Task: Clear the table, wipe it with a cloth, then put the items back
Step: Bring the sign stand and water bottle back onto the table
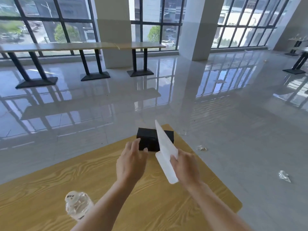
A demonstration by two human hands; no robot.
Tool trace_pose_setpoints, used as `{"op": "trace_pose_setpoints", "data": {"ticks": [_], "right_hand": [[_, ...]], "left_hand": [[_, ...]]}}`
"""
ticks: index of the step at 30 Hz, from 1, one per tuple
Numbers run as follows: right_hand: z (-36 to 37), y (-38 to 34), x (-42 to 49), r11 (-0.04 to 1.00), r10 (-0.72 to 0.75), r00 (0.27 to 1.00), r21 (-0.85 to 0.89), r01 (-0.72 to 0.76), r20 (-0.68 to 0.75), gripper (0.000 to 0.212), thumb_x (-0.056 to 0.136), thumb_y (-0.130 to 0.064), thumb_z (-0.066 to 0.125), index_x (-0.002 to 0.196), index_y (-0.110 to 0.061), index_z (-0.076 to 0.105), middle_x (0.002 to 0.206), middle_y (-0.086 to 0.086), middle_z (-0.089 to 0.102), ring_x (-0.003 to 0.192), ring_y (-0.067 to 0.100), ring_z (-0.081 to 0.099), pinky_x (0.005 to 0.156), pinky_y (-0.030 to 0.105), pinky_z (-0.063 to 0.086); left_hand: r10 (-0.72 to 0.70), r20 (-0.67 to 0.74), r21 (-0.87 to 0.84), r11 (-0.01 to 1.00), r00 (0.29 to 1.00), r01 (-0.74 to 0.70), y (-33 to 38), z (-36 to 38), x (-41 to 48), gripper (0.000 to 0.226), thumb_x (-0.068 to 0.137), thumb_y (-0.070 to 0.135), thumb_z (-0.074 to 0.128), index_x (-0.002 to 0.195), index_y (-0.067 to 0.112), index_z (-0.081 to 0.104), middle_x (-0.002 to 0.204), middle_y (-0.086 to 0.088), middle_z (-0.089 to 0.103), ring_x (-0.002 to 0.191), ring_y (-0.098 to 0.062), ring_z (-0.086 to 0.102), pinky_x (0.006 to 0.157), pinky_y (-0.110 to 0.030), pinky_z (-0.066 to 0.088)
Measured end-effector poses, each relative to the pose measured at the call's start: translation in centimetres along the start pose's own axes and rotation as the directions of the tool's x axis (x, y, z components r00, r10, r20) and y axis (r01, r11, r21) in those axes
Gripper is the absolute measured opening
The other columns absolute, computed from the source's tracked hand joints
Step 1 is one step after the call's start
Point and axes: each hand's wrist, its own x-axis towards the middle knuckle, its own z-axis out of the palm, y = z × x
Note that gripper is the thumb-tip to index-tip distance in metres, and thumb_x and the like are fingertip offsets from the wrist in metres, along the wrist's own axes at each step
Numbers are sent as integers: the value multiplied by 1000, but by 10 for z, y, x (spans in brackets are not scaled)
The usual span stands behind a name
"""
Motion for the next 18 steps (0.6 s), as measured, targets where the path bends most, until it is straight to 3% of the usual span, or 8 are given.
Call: {"op": "trace_pose_setpoints", "data": {"ticks": [2,4,6,9,12,18], "right_hand": [[-9,19,5,1000,24,1000,16,-24,11,10,91,-11,62,84,-5,66,56,-18,48,47,-1,39,44,11,22],[-13,37,11,1000,29,999,6,-29,27,21,92,-13,61,72,-14,54,52,-18,36,46,-2,37,45,12,22],[-14,54,16,999,49,998,-3,-49,36,28,92,-14,61,68,-16,48,50,-15,37,45,2,39,44,19,27],[-11,79,17,994,103,994,-27,-102,26,24,90,-12,64,67,-10,56,50,-10,40,46,14,41,48,26,29],[-6,101,20,993,119,993,-29,-118,22,41,88,-12,67,57,-18,40,44,-13,33,40,3,34,42,21,24],[8,128,35,986,166,986,-14,-166,24,62,84,-8,71,54,-32,23,39,-12,27,36,3,28,39,22,19]], "left_hand": [[-9,76,102,995,997,1,-18,26,-4,46,97,40,47,139,21,44,129,-2,54,107,-21,57,71,-29,42],[-6,139,193,981,990,-21,-33,49,-6,44,95,38,51,134,18,48,125,-6,56,108,-25,56,78,-33,45],[-9,178,283,958,984,-42,-46,71,-6,43,92,37,52,130,17,49,124,-8,57,110,-26,55,84,-37,45],[-59,251,384,922,966,-44,-58,101,-3,55,94,39,48,143,16,39,143,-10,46,133,-28,41,103,-42,39],[-135,348,435,900,928,-32,-68,128,0,61,98,42,39,151,18,24,157,-13,28,147,-31,18,115,-50,27],[-217,430,471,882,876,-13,-89,170,9,67,99,49,30,154,20,8,162,-13,9,150,-32,-1,116,-61,15]]}}
